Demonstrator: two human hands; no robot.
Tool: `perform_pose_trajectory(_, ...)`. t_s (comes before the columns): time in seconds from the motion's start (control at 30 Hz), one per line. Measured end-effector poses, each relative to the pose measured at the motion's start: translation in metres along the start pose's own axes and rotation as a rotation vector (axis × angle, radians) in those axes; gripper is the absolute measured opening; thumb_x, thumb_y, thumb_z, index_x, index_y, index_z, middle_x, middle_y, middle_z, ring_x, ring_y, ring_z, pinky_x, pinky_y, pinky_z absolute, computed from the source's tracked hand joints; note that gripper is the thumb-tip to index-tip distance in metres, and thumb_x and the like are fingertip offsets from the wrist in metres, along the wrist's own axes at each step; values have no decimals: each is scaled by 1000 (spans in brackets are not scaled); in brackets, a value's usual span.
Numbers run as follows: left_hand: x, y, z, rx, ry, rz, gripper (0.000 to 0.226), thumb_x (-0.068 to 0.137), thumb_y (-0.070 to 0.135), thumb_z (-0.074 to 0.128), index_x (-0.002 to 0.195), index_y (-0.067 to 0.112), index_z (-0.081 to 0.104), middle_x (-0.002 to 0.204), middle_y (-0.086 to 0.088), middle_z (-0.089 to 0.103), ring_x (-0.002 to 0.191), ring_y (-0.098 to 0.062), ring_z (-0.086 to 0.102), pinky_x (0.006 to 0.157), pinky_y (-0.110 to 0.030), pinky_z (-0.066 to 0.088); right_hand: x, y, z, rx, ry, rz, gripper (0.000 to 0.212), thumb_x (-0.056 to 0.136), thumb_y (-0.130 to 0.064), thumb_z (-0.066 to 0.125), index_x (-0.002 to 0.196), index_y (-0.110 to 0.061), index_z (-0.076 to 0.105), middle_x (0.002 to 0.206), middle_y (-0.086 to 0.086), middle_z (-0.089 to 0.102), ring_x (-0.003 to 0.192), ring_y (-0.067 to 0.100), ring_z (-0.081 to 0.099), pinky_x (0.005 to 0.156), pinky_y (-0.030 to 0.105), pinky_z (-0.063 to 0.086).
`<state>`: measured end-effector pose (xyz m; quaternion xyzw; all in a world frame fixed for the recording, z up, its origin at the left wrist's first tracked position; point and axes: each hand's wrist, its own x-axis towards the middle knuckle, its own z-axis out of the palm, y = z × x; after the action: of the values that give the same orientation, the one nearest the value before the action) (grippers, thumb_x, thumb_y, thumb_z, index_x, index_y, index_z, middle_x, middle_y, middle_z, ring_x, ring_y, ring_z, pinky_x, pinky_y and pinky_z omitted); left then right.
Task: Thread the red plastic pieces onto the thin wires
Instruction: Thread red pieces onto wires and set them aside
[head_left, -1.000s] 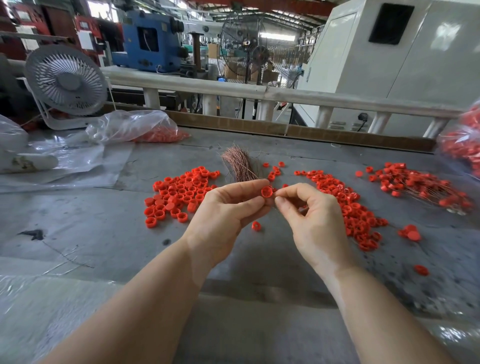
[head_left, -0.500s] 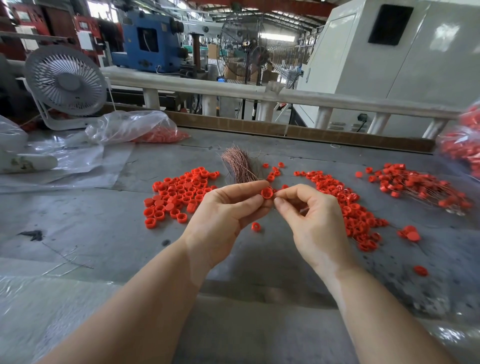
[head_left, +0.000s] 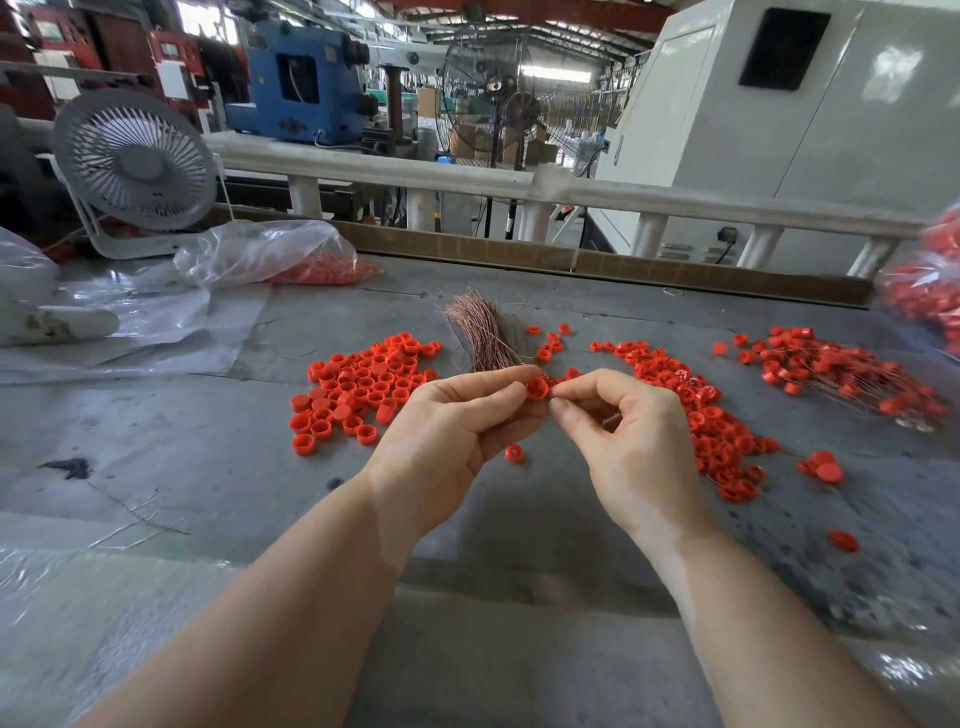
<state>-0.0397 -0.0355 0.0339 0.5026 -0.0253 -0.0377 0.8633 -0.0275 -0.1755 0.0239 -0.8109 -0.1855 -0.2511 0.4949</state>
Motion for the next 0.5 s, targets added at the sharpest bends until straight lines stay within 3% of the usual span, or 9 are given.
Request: perform_pose_trajectory(0.5, -1, 1, 0, -49, -20, -5, 27, 83, -8, 51, 80, 7, 73, 76, -11, 72, 68, -13, 70, 65, -18, 56, 0, -3, 0, 73, -25, -3, 19, 81, 0, 67, 75, -18, 66, 67, -13, 64, 61, -7, 56, 59, 5, 38)
